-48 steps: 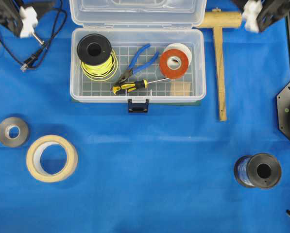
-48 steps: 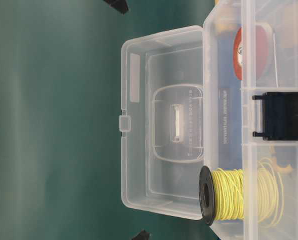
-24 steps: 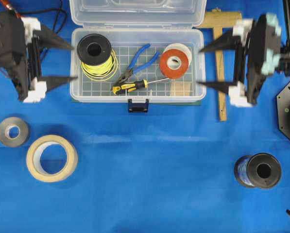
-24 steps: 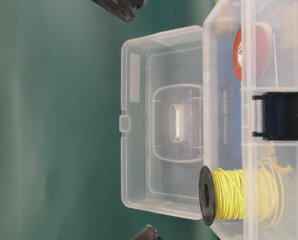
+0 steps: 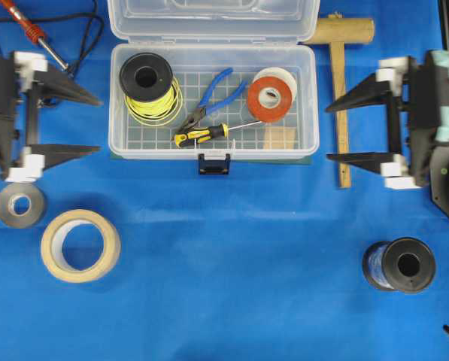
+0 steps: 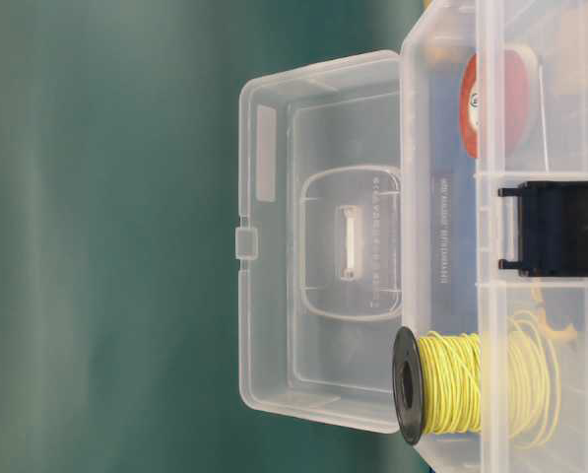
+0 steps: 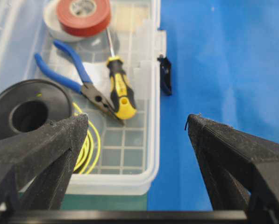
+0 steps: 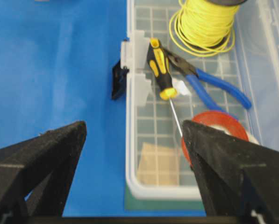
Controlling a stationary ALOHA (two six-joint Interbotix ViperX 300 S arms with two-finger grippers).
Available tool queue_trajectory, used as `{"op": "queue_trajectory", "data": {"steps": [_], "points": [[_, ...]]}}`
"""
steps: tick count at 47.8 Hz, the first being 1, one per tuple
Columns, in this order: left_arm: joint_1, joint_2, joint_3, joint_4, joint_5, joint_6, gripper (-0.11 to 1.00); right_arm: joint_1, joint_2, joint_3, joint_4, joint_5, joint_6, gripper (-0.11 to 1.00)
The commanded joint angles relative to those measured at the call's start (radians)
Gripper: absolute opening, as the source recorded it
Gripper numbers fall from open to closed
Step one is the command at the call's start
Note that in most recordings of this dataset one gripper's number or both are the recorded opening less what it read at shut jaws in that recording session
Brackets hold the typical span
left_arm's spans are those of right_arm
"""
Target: Open the tool box with both arms.
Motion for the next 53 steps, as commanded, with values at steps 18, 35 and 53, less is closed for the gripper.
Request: {"op": "queue_trajectory", "data": {"steps": [18, 35, 53], "points": [[-0.003, -0.391, 0.175, -0.002, 0.098, -0.003, 0.91, 0.002, -0.313, 0.206, 0.003, 0.023, 0.058, 0.82], [-0.003, -0.489, 0.233, -0.002, 0.124, -0.003, 0.91, 0.000, -0.313, 0.227, 0.003, -0.011, 0.077, 0.82], [-0.003, -0.491, 0.232, -0.002, 0.133, -0.003, 0.90, 0.002, -0.313, 0.229, 0.003, -0.012, 0.077, 0.82]]}}
